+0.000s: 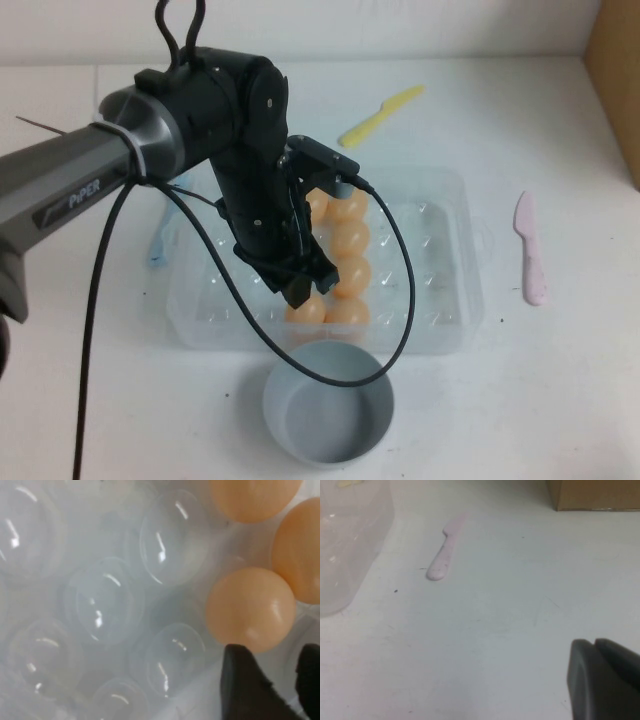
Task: Take an egg out of the egg box
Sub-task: Pick up the egg from the plastic box
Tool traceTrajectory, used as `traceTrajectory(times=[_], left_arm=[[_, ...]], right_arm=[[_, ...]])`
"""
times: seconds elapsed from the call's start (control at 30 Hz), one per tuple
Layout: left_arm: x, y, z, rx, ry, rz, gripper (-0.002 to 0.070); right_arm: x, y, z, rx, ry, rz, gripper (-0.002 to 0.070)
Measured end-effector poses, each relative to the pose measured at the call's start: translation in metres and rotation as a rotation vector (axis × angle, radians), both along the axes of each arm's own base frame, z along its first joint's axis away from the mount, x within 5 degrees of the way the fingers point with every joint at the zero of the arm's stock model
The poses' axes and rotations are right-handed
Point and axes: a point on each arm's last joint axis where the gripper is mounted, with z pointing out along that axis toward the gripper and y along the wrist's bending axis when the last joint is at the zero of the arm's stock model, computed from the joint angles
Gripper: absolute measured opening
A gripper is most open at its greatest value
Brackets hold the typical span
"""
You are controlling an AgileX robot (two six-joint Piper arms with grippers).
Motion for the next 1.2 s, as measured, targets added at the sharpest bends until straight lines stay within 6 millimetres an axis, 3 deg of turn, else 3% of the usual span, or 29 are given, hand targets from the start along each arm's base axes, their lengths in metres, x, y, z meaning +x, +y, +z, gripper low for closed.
traceTrajectory(times=[0.13, 0.27, 0.87, 1.2], left_arm=[[0.0, -0.003, -0.004, -0.023, 0.024, 0.008, 0.0392], [0.0, -0.004, -0.004, -0.024, 0.025, 0.008, 0.0463], [0.006, -0.007, -0.006, -0.057, -0.03, 0.012, 0.048], [0.006, -0.02, -0.035, -0.005, 0.025, -0.023, 0.0479]], right_arm=[[0.0, 0.0, 0.0, 0.0, 0.0, 0.0, -0.0017], [0.0, 0.0, 0.0, 0.0, 0.0, 0.0, -0.0017], [0.0, 0.0, 0.0, 0.0, 0.0, 0.0, -0.0017], [0.0, 0.0, 0.0, 0.0, 0.0, 0.0, -0.0017]])
